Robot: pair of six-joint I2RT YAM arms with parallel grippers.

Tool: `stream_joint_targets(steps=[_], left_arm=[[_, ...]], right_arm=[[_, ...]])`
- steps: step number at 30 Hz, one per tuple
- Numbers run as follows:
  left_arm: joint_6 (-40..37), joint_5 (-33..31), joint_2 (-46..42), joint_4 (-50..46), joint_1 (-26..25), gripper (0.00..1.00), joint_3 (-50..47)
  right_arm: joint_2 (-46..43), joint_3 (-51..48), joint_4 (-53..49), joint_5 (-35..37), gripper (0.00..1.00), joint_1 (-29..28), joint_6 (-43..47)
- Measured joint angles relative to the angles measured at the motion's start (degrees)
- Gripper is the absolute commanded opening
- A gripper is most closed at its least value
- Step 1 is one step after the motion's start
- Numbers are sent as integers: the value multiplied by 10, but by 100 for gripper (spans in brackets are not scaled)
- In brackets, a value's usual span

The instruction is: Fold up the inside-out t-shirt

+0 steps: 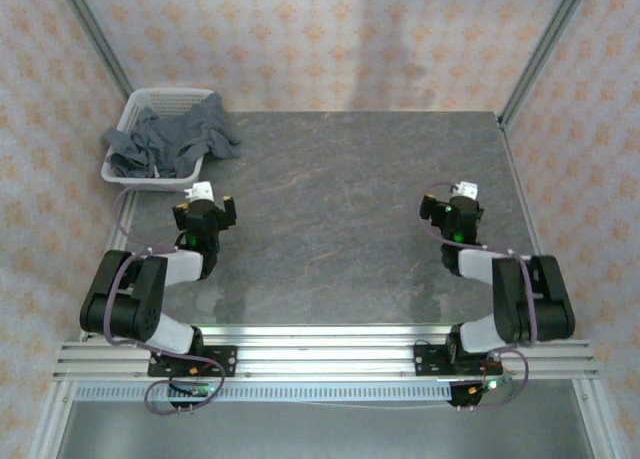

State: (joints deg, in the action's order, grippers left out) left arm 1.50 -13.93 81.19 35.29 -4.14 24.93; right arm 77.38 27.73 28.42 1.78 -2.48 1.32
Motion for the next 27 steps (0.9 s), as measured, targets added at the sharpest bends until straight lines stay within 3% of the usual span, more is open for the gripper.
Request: stream_joint_targets(steps=[3,5,9,13,18,23,27], left_arm=[[22,-25,-85,-102,0,100,46],[46,-45,-123,-184,1,100,129],[127,-68,-99,-338,19,100,342],[269,-24,23,-514,97,95,600],[364,76,229,-671,182,90,841],[409,182,431,-779,208,92,993],[426,226,532,-825,226,100,1029]], right_arm=[[-64,109,-130,-17,99,-9,-85],[-75,190,-186,-48,99,-21,-144],[-30,320,-280,-110,99,-86,-216],[104,481,-405,-184,100,-174,-235],[185,549,-500,-242,99,-207,-250],[188,550,-552,-248,99,-205,-260],[187,550,-569,-244,99,-205,-260]])
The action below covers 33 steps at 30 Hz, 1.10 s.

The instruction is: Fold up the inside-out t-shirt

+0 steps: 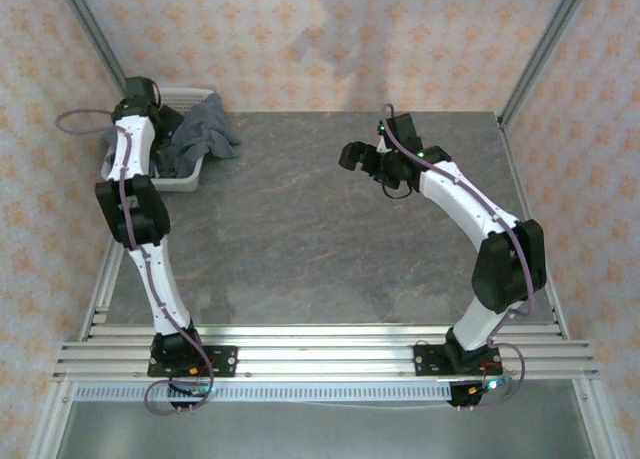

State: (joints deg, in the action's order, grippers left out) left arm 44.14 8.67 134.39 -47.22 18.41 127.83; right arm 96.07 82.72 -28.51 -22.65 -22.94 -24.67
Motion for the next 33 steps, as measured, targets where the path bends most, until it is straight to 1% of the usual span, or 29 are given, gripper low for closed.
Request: stream_joint_targets(steps=[2,3,4,5,7,8,11,13,17,19,22,26,28,30,33], left_arm=[[4,10,37,-20,11,100,24],[4,15,52,-27,16,96,36],[7,20,66,-34,22,86,49],[6,31,76,-38,28,68,59],[10,50,84,-40,39,6,68],[6,63,84,-40,43,0,68],[2,103,77,-37,48,0,81],[-4,127,57,-27,47,0,90],[-4,160,-21,-1,34,0,122],[-2,170,-61,13,21,0,173],[0,180,-135,50,-17,0,256],[6,193,-232,105,-93,0,289],[-2,201,-261,129,-129,0,299],[-28,203,-283,135,-162,0,299],[-83,203,-310,131,-217,0,253]], right_arm=[[-3,-3,-5,4,99,0,0],[-6,-4,-7,5,99,0,0],[-8,-6,-8,7,99,0,-1],[-10,-7,-9,8,99,0,-2],[-14,-7,-10,12,99,0,-3],[-16,-7,-10,15,99,0,-3],[-19,-7,-10,28,99,0,-7],[-19,-7,-10,37,99,0,-12],[-23,-11,-2,50,99,0,-25],[-24,-12,3,55,99,0,-30],[-24,-12,8,64,99,0,-33],[-24,-12,9,76,99,3,-32],[-25,-12,9,81,99,5,-32],[-26,-12,9,83,99,7,-32],[-29,-16,11,83,99,10,-33]])
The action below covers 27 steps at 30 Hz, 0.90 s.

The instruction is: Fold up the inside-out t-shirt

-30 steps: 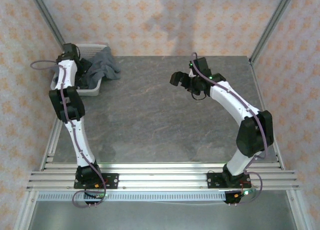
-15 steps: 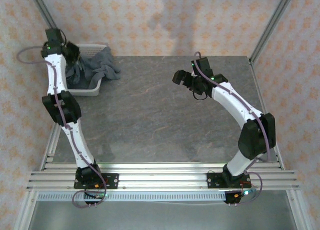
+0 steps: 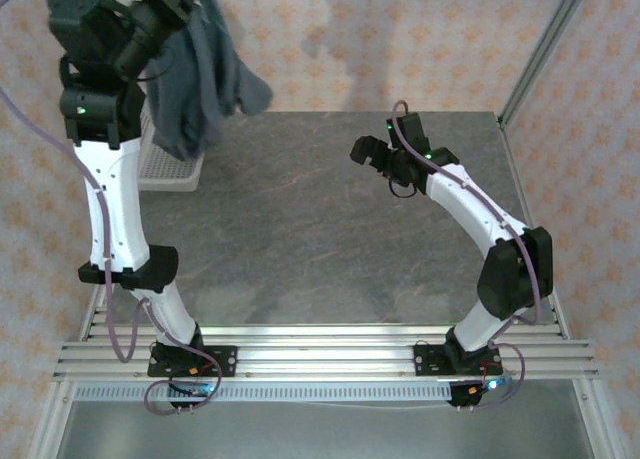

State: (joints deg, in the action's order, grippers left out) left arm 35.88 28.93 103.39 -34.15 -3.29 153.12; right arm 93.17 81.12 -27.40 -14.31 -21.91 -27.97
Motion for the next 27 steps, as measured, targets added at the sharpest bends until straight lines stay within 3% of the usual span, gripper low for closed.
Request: stream_joint_targets(steps=[6,8,12,15,18,21,22,24,27], left_arm=[[-109,-19,7,-45,-101,0,-195],[-136,-26,5,-47,-125,0,-303],[-168,-22,-53,-46,-156,0,-553],[-169,-21,-142,-51,-169,3,-688],[-165,-17,-242,-54,-206,20,-777],[-164,-16,-292,-40,-261,64,-816],[-168,-20,-306,-40,-275,73,-824],[-178,-38,-322,-37,-269,80,-824],[-185,-57,-335,-32,-213,81,-800]], right_arm=[[-22,-30,0,10,99,20,-28],[-36,-52,4,5,99,49,-44],[-52,-86,0,-7,99,119,-59],[-45,-85,-5,-21,99,130,-56],[-21,-78,-3,-52,99,123,-54],[23,-62,-2,-79,100,115,-58],[40,-54,-2,-84,100,112,-59],[75,-33,-8,-93,100,103,-57],[125,13,-22,-100,100,80,-48]])
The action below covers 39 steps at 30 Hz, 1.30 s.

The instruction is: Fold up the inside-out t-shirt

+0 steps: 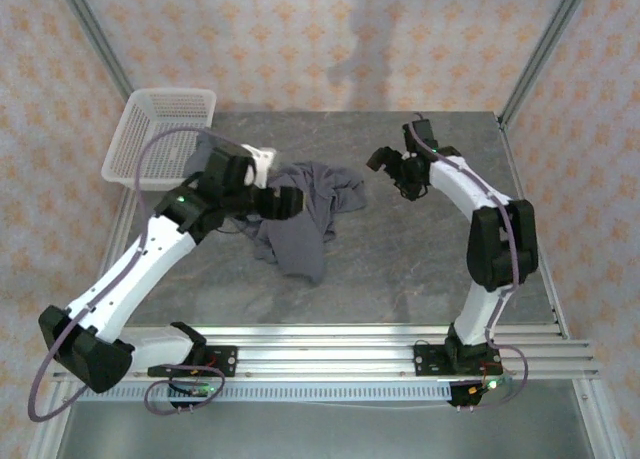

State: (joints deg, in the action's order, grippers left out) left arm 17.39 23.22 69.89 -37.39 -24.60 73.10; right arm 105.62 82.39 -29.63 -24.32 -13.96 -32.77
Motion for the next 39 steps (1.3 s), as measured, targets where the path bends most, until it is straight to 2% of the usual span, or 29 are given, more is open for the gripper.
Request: stream_joint_targets(steps=[3,8,9,11,12,13,16,18,19,24,33,39], left_arm=[[1,-38,17,7,74,78,59],[23,-165,132,-33,151,69,224],[36,-182,156,-40,170,68,242],[56,-197,192,-44,209,68,250],[70,-196,210,-44,235,68,244],[82,-193,230,-45,260,68,239],[102,-187,279,-49,303,68,235],[111,-174,313,-65,314,69,244],[113,-169,330,-71,315,69,252],[118,-157,387,-106,310,69,300],[123,-150,438,-116,326,68,350],[121,-92,497,-113,325,61,371]], right_arm=[[45,45,0,1,94,-29,7],[133,118,-2,12,81,-62,27],[155,137,-2,16,75,-65,30],[184,158,-2,22,57,-68,40],[197,166,-2,26,45,-69,46],[209,175,-5,29,36,-69,48],[226,188,-14,37,18,-70,57],[228,191,-21,42,2,-69,71],[228,193,-24,44,0,-68,73],[203,175,-18,50,0,-56,83],[-30,26,26,66,0,8,77],[-89,-50,57,87,0,11,64]])
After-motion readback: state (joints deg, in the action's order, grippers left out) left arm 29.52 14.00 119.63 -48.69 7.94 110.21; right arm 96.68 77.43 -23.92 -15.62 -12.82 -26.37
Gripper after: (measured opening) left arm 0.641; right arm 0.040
